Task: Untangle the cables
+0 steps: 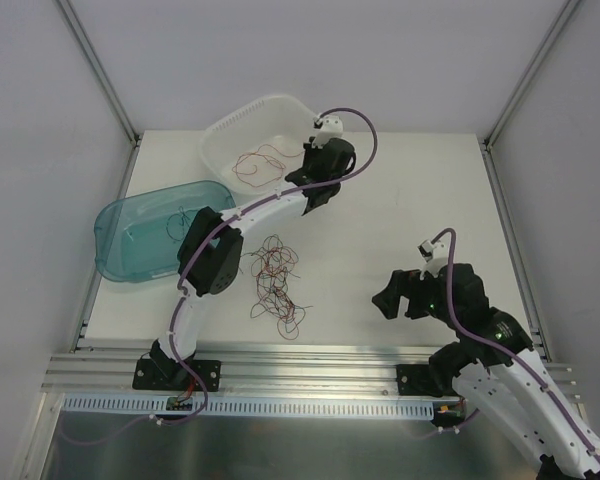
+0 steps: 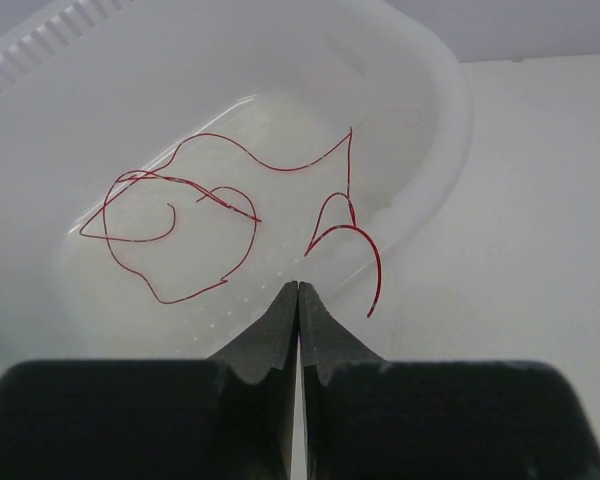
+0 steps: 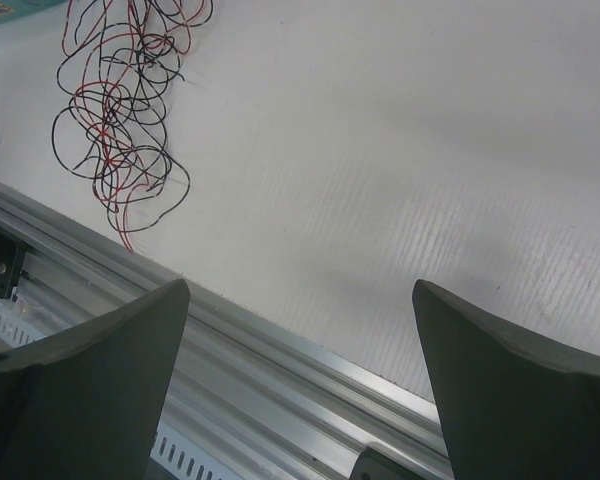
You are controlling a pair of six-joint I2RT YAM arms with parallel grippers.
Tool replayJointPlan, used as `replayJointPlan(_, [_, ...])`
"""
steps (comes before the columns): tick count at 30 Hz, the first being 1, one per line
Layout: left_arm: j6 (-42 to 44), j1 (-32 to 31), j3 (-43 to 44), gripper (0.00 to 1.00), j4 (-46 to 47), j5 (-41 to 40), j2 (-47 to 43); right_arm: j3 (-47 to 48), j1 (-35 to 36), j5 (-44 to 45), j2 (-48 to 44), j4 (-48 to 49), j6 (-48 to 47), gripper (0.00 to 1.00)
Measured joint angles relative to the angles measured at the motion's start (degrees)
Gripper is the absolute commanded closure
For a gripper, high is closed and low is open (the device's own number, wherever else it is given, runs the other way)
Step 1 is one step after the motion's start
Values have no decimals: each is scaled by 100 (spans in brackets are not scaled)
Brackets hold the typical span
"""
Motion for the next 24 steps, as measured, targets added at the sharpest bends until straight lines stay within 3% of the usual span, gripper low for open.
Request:
replayJointPlan(4, [-225,48,-2,98,-479,332,-330,0,0,0,332,214,-11,0])
replayJointPlan(6, [-339,61,-2,87,-710,474,-496,0,0,-2,463,278,-20,0])
replayJointPlan(7, [-409,63,-2,74,-831,566,-568,0,0,-2,496,304,-20,1])
replayJointPlan(10, [-726,66,-2,60,-1091,901,-717,0,0,0,503,374,-20,0])
replayJointPlan(14, [-1178,66,-2,50,-1368,1510,-745,0,0,-2,476,402,-17,0])
replayJointPlan(17, [-1451,68,0,45,-1499,1801,-721,0,0,-4,396,402,-17,0])
replayJointPlan(24, [-1937,68,262,44,-1582,1816,-361,0,0,-7,229,402,-7,1])
